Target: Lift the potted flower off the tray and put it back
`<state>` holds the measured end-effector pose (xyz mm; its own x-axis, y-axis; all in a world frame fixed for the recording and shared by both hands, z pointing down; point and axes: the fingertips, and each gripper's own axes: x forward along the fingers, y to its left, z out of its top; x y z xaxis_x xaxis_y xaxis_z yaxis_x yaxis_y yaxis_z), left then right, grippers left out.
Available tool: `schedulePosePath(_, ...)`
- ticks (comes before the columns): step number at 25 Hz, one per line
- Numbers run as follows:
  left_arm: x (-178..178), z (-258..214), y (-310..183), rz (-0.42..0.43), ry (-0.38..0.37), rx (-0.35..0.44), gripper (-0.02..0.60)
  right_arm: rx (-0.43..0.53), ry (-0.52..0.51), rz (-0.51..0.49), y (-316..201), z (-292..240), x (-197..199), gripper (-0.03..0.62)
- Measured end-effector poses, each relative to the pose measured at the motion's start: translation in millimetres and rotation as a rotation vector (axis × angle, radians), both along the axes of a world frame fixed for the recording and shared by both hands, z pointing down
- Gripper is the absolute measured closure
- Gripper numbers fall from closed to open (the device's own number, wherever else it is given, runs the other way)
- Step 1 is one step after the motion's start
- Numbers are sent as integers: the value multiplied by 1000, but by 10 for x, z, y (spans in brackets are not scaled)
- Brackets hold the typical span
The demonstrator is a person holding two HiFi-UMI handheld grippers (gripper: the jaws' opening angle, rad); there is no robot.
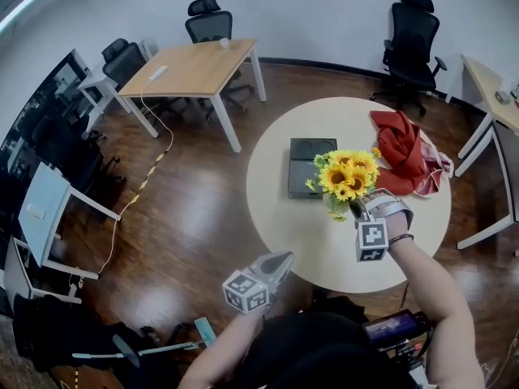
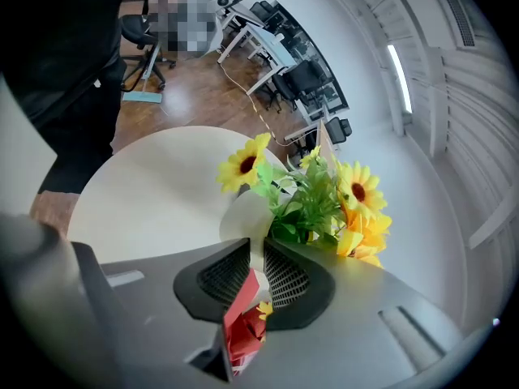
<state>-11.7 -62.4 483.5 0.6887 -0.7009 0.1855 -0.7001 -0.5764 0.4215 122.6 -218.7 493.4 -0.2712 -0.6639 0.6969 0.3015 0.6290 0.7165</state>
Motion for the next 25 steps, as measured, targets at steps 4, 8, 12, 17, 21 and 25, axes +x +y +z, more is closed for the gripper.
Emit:
schedulePosePath(4,-39,60,-65,-2,9,-16,577,3,-21,-25,-129,91,-214,597)
schedulePosePath(8,-20,-15,-313,-33,4,-60,577,-89,-47,-40,-433,107,-264,595)
schedulePosePath(12,-5,-69,-476,-64,3,-84,577,-167,-55,-61,-459,260,-170,595)
schedulePosePath(17,-44,-50,-605,-81,0,-92,577,-240,-143,-62,-399,230,-203,594)
schedulePosePath(21,-7,15,-593,-76,4,-110,577,-363,-183,-70,72,315,-78,594)
schedulePosePath(25,26,67,-476,-64,16,-117,577,-415,-172,-71,455,407,-3,592)
